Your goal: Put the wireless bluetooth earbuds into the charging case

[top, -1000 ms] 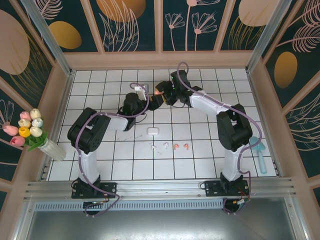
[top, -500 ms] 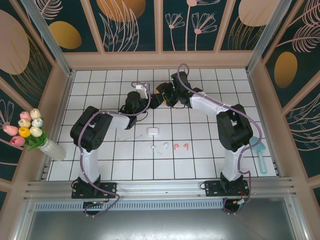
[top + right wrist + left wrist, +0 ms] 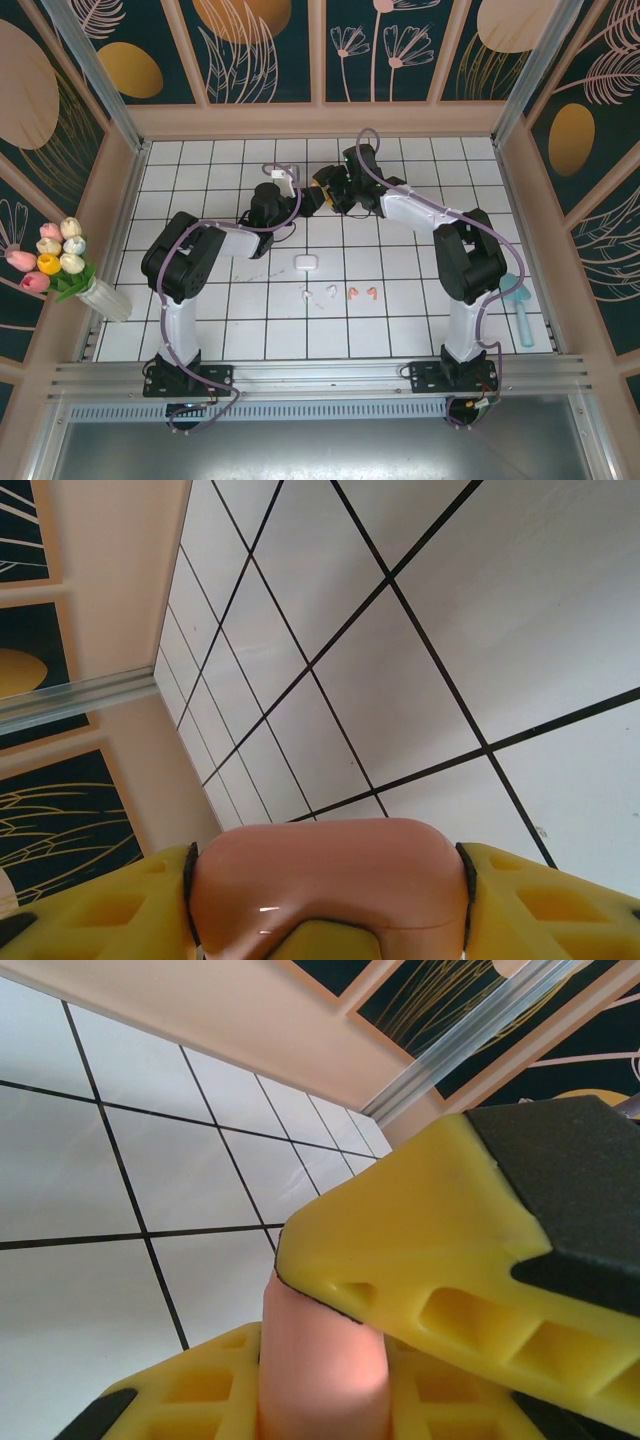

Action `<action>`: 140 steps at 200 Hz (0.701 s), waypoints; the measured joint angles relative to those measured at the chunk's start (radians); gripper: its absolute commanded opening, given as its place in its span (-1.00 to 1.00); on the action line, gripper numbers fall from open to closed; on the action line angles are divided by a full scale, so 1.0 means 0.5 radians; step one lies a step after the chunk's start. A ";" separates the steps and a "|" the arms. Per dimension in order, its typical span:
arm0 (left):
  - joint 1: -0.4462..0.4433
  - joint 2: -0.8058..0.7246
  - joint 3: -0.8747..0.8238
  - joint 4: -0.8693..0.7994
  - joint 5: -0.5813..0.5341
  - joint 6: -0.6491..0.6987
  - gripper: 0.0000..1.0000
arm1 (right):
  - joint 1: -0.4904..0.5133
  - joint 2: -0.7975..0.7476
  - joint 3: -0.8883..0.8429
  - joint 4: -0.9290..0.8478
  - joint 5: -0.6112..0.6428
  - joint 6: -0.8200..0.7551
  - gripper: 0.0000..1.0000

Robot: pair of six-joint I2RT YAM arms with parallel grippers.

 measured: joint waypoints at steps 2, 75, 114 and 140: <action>0.000 0.000 0.000 0.000 0.001 -0.001 -0.88 | 0.000 0.000 -0.002 0.002 0.000 0.001 0.15; 0.002 0.000 -0.001 0.018 0.031 -0.002 -1.00 | -0.075 -0.242 -0.168 0.095 -0.001 0.007 0.72; 0.014 -0.008 0.018 -0.063 0.325 0.041 -1.00 | -0.361 -0.740 -0.479 0.130 0.015 -0.339 0.71; 0.027 -0.008 0.098 -0.160 0.647 0.076 -1.00 | -0.489 -1.149 -0.836 0.167 0.004 -0.764 0.71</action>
